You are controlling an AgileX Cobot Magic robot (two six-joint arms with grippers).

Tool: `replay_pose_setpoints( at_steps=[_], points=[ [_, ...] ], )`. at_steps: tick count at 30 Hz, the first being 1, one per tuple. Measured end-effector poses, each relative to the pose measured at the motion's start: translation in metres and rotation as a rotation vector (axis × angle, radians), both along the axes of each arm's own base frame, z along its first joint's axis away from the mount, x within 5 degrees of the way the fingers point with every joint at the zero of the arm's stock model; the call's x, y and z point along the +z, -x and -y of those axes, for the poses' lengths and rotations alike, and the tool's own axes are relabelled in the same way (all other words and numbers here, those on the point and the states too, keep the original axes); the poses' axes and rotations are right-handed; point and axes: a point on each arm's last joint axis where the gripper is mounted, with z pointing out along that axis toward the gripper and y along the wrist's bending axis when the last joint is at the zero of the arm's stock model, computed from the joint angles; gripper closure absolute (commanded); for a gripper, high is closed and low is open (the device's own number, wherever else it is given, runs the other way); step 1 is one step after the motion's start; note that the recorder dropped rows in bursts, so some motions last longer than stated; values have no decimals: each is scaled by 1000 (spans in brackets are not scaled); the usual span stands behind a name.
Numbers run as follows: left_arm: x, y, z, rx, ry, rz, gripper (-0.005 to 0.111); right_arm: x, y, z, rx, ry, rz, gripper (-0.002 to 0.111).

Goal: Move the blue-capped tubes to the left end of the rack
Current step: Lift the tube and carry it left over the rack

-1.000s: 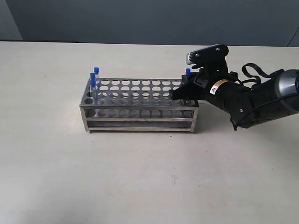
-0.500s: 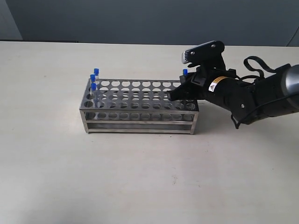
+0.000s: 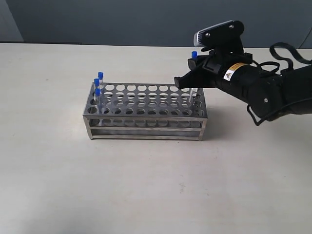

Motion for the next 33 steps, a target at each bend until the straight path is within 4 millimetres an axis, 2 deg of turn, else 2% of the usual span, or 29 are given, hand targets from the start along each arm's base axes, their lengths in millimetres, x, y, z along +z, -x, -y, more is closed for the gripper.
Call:
replay_pose_setpoints(
  at_steps=[6, 20, 26, 33],
  points=[
    [0, 0, 0, 0, 0, 0, 106, 23, 5, 1, 13, -30, 54, 109],
    [0, 0, 0, 0, 0, 0, 106, 59, 21, 5, 48, -94, 43, 109],
    [0, 0, 0, 0, 0, 0, 106, 71, 37, -24, 216, -130, 14, 109],
    [0, 0, 0, 0, 0, 0, 106, 76, 56, -79, 407, -163, -25, 109]
  ],
)
